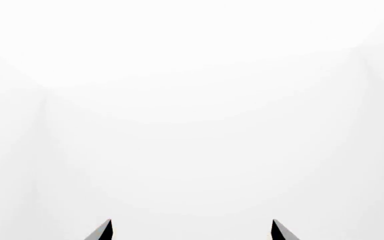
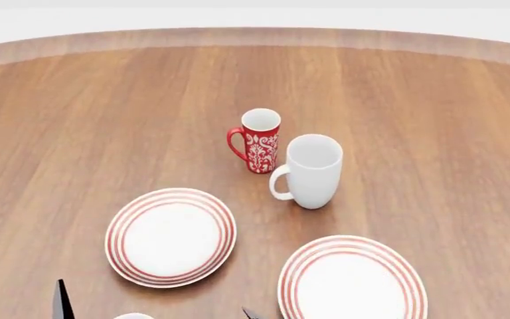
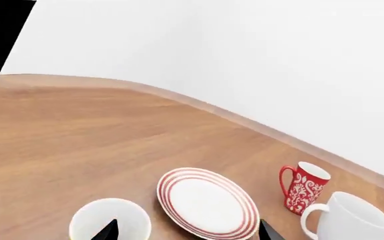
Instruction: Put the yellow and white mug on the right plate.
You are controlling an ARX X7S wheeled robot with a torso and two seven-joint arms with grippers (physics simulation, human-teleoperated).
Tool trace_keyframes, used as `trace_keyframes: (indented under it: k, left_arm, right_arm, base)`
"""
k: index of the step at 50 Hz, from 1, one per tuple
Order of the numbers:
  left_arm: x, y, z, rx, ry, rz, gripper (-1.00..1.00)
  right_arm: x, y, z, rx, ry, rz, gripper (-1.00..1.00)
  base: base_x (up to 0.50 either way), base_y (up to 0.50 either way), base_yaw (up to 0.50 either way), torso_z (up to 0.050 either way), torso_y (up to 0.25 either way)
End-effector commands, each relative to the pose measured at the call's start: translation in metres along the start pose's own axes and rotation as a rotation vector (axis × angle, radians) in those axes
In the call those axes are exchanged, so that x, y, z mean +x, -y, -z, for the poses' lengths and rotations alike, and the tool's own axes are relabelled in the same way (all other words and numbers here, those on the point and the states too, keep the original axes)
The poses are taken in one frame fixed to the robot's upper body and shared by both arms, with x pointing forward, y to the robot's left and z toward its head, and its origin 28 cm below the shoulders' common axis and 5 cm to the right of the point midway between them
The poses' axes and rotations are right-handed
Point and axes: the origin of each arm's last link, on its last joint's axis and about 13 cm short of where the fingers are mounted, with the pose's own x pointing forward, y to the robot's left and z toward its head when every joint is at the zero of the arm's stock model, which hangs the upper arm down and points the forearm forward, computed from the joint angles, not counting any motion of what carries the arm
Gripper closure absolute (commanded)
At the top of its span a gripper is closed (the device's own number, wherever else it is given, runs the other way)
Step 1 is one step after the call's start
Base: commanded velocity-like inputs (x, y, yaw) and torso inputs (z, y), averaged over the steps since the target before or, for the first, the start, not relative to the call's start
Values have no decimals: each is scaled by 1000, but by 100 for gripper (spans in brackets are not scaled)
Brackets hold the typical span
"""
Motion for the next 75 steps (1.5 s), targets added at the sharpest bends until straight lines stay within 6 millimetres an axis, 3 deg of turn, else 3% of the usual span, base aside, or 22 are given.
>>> trace_keyframes:
  k: [1,7,22,26,45,75]
  left_arm:
    - [0,0,1,14,-2,3,-100]
    - [0,0,1,12,-5,10,-100]
    - [-3,2,6,9,-13,19,-100]
    - [-4,2,9,8,-12,22,-100]
    - [-5,2,9,3,-22,26,-100]
    - [0,0,3,4,-31,10,-100]
  right_arm:
    - [3,5,-5,-32,-93,-179,-100]
    - [9,8,-3,-85,-114,-229,-100]
    - [20,8,-6,24,-176,-259,-100]
    - [20,4,-3,121,-248,-273,-100]
    - [33,9,18,171,-323,-175,-100]
    - [47,3,28,102,-338,-204,-100]
  base:
    - [0,0,0,0,0]
    - [0,0,0,0,0]
    - [0,0,0,0,0]
    - [0,0,0,0,0]
    - [0,0,0,0,0]
    - [0,0,0,0,0]
